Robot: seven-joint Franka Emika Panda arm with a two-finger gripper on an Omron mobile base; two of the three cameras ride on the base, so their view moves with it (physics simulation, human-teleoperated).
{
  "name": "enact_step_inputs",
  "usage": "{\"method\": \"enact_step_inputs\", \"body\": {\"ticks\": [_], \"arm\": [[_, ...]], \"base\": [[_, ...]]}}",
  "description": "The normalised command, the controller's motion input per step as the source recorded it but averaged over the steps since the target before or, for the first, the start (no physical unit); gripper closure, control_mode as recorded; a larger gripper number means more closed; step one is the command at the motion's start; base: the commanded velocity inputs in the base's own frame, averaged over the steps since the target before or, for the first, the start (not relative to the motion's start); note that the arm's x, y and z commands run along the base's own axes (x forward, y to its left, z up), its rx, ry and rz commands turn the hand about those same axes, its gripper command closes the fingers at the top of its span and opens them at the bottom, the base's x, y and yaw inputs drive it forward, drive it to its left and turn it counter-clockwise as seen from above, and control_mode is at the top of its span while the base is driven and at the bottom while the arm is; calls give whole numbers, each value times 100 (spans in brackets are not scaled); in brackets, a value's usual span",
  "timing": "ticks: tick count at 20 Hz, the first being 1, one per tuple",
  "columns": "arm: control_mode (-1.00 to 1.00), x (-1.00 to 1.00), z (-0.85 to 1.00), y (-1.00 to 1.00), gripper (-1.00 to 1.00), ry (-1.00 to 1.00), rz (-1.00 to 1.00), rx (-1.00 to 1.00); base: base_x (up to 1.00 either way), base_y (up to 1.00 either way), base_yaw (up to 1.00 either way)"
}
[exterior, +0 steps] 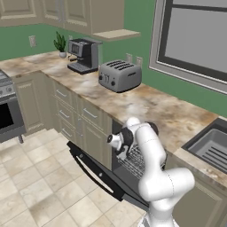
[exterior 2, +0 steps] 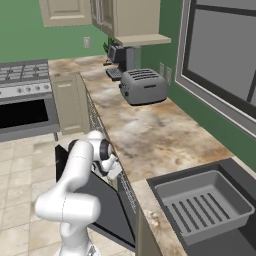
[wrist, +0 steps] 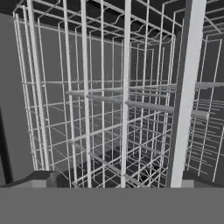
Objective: Open the dishwasher door and pull out the top rack.
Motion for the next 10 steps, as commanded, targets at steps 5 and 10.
{"method": "enact_step_inputs", "body": {"ticks": [5, 10], "arm": [[-100, -81, -84, 72, -100, 0, 0, 2], [-100, -79, -62, 70, -100, 0, 0, 10]], "base": [[0, 0, 0], [0, 0, 0]]}}
